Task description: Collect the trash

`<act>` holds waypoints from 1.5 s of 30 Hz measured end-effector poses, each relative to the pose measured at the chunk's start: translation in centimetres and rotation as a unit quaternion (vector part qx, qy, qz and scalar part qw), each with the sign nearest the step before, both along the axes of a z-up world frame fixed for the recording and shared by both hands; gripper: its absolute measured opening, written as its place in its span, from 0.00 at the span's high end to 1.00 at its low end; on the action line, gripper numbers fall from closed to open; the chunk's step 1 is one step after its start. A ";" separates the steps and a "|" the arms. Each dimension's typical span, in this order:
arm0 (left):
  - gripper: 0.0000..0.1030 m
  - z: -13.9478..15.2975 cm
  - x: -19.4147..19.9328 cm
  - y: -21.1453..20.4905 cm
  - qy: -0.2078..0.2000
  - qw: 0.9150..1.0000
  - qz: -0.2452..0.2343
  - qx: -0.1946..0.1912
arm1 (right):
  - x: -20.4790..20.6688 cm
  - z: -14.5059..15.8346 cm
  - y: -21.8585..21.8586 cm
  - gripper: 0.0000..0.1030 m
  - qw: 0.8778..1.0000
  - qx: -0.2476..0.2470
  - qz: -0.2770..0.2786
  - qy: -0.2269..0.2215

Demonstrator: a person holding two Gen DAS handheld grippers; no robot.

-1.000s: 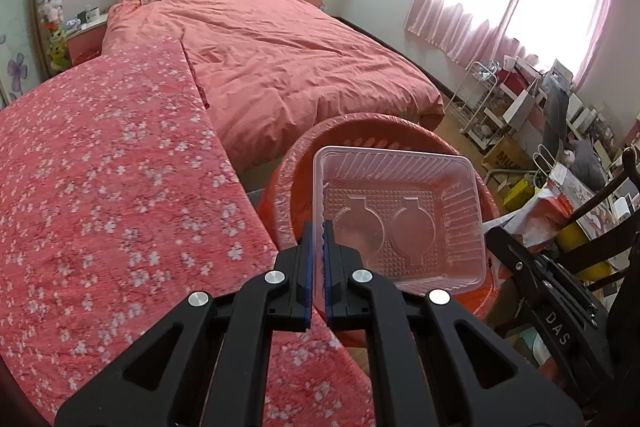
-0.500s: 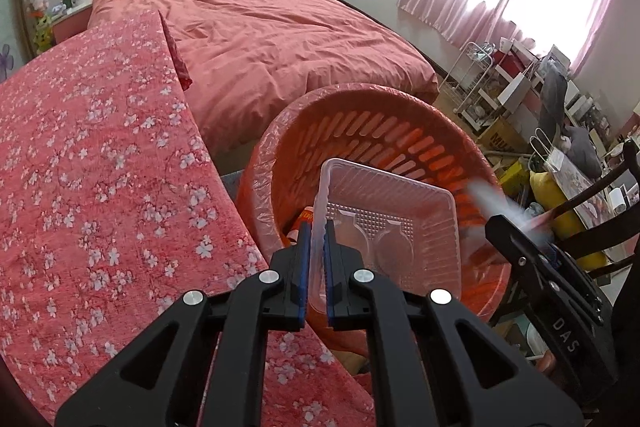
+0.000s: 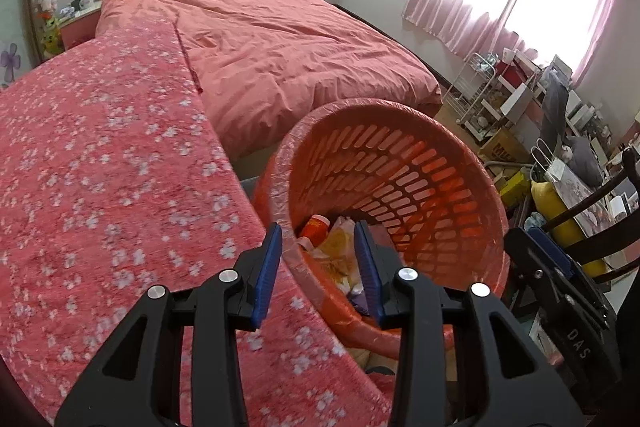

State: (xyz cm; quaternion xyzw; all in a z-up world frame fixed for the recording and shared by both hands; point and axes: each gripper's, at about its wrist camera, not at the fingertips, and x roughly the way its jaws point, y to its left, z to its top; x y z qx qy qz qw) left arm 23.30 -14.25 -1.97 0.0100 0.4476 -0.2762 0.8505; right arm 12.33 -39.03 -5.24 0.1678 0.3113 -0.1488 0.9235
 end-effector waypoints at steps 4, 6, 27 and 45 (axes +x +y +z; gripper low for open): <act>0.59 1.1 -1.1 1.9 -0.019 1.000 0.009 0.000 | -1.7 1.4 1.1 0.41 1.000 -0.008 0.002 -0.012; 0.54 1.8 -1.9 3.2 -0.036 0.999 0.018 0.002 | -3.0 2.2 1.9 0.38 1.000 -0.013 0.003 -0.022; 0.22 5.1 -16.5 16.6 -0.194 0.971 0.142 0.010 | -16.3 6.4 15.3 0.04 0.991 -0.087 0.007 -0.103; 0.02 3.8 -20.7 17.3 -0.244 0.950 0.195 0.033 | -18.1 5.3 18.8 0.04 0.981 -0.170 -0.056 -0.073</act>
